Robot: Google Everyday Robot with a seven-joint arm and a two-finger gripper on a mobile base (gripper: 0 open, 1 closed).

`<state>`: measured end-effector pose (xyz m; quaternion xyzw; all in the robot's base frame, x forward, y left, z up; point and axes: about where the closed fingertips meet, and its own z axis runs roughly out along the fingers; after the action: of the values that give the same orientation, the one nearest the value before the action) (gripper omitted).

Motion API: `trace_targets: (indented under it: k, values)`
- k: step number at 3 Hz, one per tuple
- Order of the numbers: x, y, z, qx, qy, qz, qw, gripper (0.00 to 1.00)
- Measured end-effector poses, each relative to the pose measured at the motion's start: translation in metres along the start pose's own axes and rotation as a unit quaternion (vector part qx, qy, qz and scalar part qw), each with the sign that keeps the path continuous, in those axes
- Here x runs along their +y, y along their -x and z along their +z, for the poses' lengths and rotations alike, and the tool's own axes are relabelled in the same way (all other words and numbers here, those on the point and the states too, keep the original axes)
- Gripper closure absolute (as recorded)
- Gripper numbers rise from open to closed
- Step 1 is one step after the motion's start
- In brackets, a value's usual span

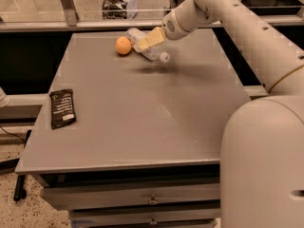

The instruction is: Move blue plastic bottle near orange

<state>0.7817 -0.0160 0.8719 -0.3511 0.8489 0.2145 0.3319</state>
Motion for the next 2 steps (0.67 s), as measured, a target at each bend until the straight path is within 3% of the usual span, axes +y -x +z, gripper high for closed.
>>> trace_targets:
  k: [1,2]
  values:
    - [0.004,-0.014,-0.034,-0.011,-0.002,-0.037,0.9992,0.0]
    - [0.01,-0.044,-0.092,-0.041,0.003,-0.088,0.9953,0.0]
